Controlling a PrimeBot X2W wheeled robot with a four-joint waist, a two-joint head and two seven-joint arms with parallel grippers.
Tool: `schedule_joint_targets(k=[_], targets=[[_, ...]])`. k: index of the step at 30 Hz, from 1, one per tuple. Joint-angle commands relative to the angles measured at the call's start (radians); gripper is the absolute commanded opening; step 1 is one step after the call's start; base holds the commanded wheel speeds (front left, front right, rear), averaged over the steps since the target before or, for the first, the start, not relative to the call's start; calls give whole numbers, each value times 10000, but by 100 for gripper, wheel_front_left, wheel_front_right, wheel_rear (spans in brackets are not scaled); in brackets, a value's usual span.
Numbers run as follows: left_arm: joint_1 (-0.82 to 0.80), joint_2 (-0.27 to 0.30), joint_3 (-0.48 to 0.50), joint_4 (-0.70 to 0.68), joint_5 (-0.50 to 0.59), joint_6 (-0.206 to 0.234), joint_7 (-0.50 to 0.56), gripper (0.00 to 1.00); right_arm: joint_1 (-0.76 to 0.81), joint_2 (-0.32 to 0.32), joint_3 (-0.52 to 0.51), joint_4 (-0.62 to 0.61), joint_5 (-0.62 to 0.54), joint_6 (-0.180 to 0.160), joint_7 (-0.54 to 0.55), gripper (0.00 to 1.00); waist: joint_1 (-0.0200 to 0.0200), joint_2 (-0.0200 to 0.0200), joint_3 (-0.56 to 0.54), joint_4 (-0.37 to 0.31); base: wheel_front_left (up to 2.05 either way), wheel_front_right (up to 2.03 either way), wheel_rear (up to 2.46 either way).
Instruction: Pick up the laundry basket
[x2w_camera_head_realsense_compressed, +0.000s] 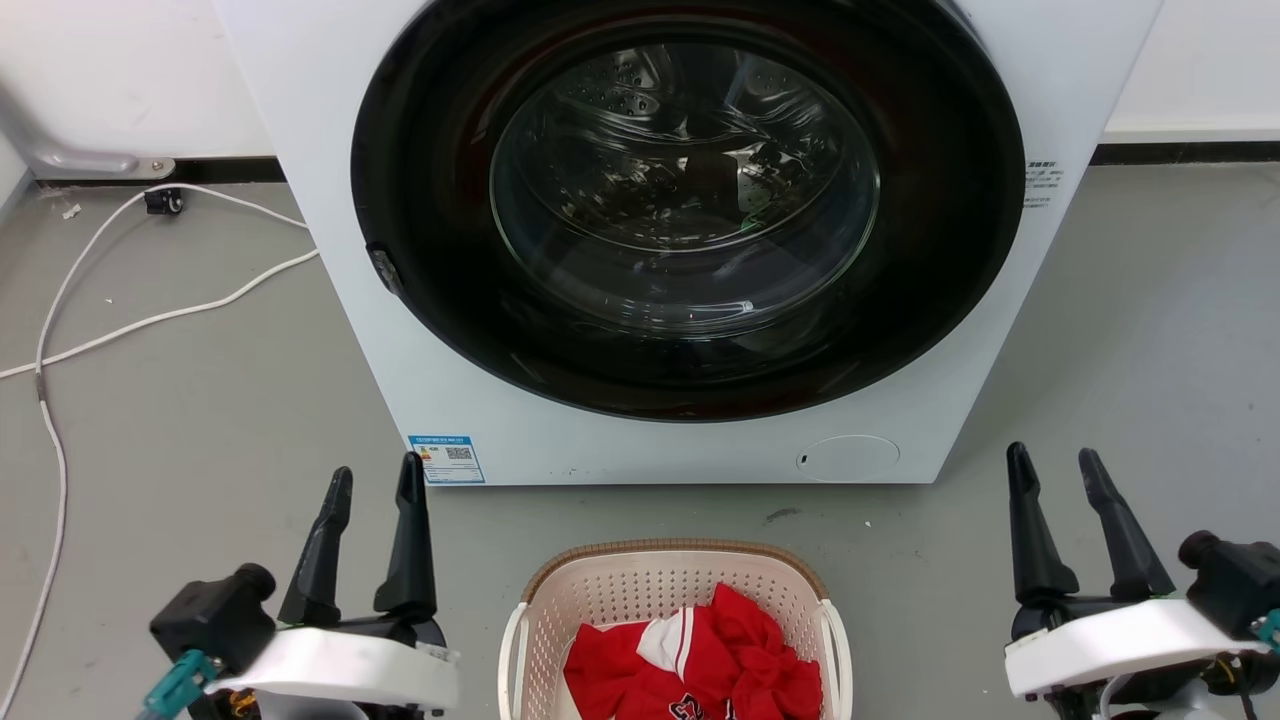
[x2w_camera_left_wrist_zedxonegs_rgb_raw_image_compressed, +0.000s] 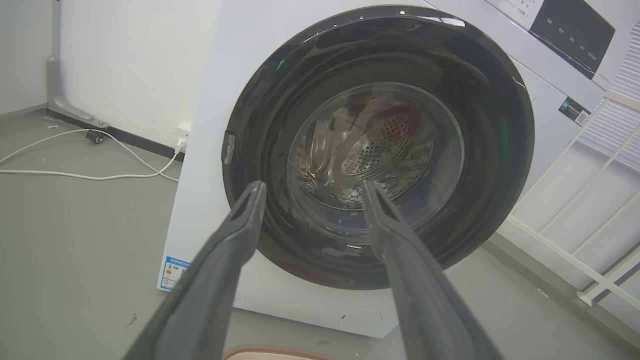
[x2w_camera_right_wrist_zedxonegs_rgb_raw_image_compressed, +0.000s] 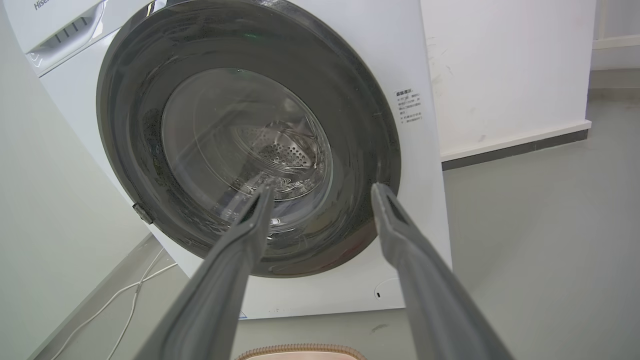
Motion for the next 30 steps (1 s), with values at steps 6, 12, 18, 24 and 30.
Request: schedule_joint_targets(k=[6, 12, 18, 24, 30], targets=[[70, 362, -582, -14, 1030, 446, -222, 100, 85, -18, 93, 215, -909, -1, -217, 100, 0, 0, -1, -17, 0, 0, 0], [112, 721, -1146, 186, 1760, 881, -361, 100, 99, -17, 106, 706, -1400, 0, -368, 100, 0, 0, -4, -22, 0, 0, 0], [56, 1006, -1773, 326, 2293, 1351, -504, 100, 84, -16, 98, 752, -2050, 0, -498, 100, 0, 0, 14, -16, 0, 0, 0], [41, 1214, -2156, 445, 2701, 1739, -639, 100, 138, -14, 175, 686, -2626, 0, -636, 100, 0, 0, 20, -25, 0, 0, 0], [81, 1371, -2350, 442, 3070, 1932, -769, 100, 173, -13, 258, 579, -3131, -1, -757, 100, 0, 0, 17, -49, 0, 0, 0]])
